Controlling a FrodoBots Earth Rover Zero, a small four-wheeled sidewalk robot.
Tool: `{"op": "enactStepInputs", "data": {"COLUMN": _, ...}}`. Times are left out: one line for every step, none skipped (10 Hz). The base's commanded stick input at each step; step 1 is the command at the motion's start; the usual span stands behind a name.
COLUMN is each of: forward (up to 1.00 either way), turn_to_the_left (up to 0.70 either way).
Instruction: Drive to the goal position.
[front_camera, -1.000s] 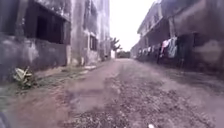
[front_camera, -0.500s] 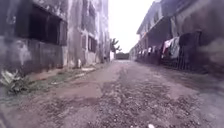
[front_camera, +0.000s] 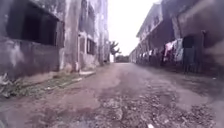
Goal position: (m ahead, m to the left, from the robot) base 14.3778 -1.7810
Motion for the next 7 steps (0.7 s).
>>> {"op": "enactStepInputs", "data": {"forward": 0.7, "turn_to_the_left": 0.0}}
{"op": "enactStepInputs", "data": {"forward": 0.7, "turn_to_the_left": 0.0}}
{"op": "enactStepInputs", "data": {"forward": 0.7, "turn_to_the_left": 0.0}}
{"op": "enactStepInputs", "data": {"forward": 0.7, "turn_to_the_left": 0.0}}
{"op": "enactStepInputs", "data": {"forward": 0.7, "turn_to_the_left": 0.0}}
{"op": "enactStepInputs", "data": {"forward": 0.7, "turn_to_the_left": 0.0}}
{"op": "enactStepInputs", "data": {"forward": 0.7, "turn_to_the_left": 0.0}}
